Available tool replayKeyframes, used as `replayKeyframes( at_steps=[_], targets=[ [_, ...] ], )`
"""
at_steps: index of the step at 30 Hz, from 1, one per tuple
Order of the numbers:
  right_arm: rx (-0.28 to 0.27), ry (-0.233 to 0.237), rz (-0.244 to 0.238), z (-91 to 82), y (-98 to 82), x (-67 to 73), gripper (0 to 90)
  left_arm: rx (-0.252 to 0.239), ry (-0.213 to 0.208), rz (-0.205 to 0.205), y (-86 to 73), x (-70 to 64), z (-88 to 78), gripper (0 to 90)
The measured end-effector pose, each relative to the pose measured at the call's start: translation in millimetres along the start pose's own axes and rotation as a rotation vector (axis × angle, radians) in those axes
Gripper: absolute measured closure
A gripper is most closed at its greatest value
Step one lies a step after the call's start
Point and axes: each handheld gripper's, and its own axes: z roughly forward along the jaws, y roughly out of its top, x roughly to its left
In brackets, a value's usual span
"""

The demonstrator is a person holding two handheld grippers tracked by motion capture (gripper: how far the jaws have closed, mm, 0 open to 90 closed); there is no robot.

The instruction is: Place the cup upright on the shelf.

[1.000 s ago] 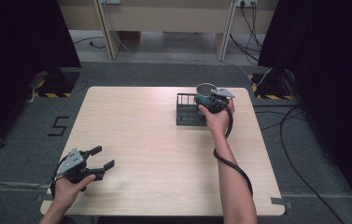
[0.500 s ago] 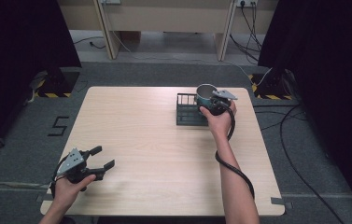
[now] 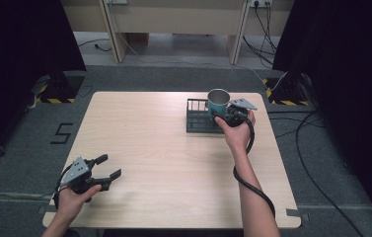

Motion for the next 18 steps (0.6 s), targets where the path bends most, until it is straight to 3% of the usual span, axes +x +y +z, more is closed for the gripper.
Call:
replayKeyframes(
  at_steps=[18],
  targets=[
    [0.010,0.014,-0.004,-34.4,-15.3,-0.9,16.0,0.005,0.004,-0.004,-0.5,0.3,0.0,16.6]
  ],
)
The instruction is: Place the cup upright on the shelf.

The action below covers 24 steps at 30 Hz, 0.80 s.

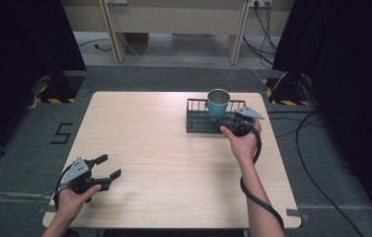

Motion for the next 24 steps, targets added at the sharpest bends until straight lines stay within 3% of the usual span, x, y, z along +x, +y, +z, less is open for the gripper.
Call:
replayKeyframes(
  at_steps=[24],
  targets=[
    [0.014,-0.008,0.004,-34.5,-28.8,-7.1,16.2,-0.002,0.000,-0.007,-0.3,0.3,-0.2,16.7]
  ],
)
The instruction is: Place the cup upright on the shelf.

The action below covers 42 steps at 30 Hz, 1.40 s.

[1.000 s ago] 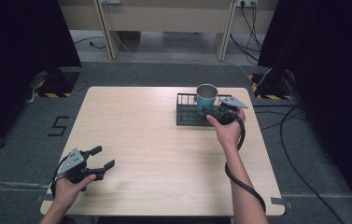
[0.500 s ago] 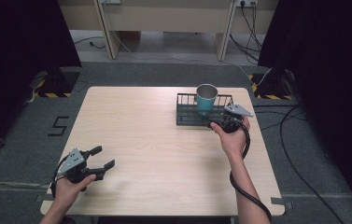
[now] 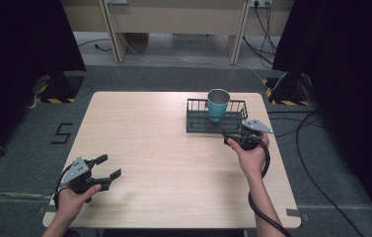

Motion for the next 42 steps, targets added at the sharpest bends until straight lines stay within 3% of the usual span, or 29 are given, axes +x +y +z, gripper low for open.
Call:
replayKeyframes(
  at_steps=[23,42],
  targets=[
    [0.006,-0.009,0.000,-30.5,-25.2,-2.4,16.5,-0.001,0.002,-0.003,-0.2,0.2,0.0,16.8],
    [0.016,-0.048,0.024,-59.4,-51.3,-17.0,17.4,0.001,0.003,-0.005,-0.5,0.0,0.4,16.8]
  ],
)
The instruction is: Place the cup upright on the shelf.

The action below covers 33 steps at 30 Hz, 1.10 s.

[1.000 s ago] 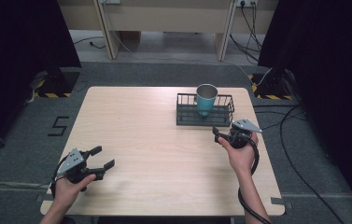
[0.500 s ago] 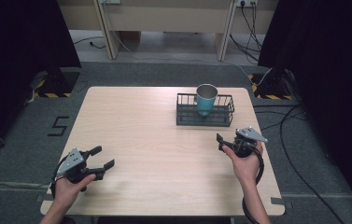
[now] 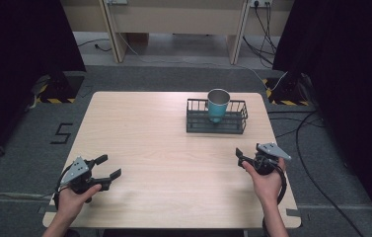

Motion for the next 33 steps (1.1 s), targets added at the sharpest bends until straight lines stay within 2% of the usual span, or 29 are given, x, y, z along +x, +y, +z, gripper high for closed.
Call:
replayKeyframes(
  at_steps=[24,33],
  targets=[
    [-0.011,-0.042,0.051,-27.5,-28.1,-13.8,20.4,0.001,0.005,-0.002,-0.2,0.4,0.0,16.8],
    [-0.009,-0.052,0.052,-34.9,-39.6,-20.1,21.1,0.002,0.006,-0.002,-0.3,0.7,0.0,16.8]
  ],
)
